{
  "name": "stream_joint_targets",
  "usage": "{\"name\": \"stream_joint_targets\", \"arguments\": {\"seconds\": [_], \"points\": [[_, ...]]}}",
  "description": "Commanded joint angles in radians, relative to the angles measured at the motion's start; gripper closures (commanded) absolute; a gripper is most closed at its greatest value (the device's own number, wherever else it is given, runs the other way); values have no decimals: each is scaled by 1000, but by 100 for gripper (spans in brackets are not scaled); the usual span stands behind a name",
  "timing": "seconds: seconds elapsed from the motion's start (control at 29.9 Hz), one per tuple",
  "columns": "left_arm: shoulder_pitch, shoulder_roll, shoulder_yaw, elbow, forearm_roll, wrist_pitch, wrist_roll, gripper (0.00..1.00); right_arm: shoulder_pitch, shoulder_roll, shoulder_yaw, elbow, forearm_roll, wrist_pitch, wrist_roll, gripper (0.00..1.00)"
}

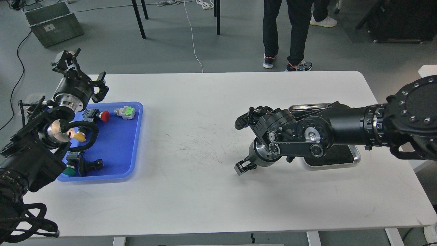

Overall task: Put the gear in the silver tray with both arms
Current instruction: 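Carry the gear with the right gripper over the silver tray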

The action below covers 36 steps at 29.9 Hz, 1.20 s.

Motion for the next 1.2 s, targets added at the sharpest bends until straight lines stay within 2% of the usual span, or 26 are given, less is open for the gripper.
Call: {"name": "stream_joint_targets", "arguments": {"seconds": [0.0,0.13,0.43,0.57,0.84,0.94,1.17], "points": [[0,0,0,-1,0,0,1,2,2,-3,0,2,-1,0,0,80],[0,0,0,1,0,0,1,2,2,-6,0,0,-15,0,0,98],[0,2,0,1,2,0,1,2,44,-41,46,-2,-12,0,1,98],[0,5,0,1,0,2,1,2,103,-152,150,26,-1,0,3,98],[-1,3,0,-1,0,2,1,2,208,-489,227,71,-9,0,8,98],[-1,2,0,1,0,2,1,2,168,-589,225,78,-21,0,12,98],[-3,-2,2,-1,0,5,1,2,-40,-656,228,141,-121,0,12,98]]}}
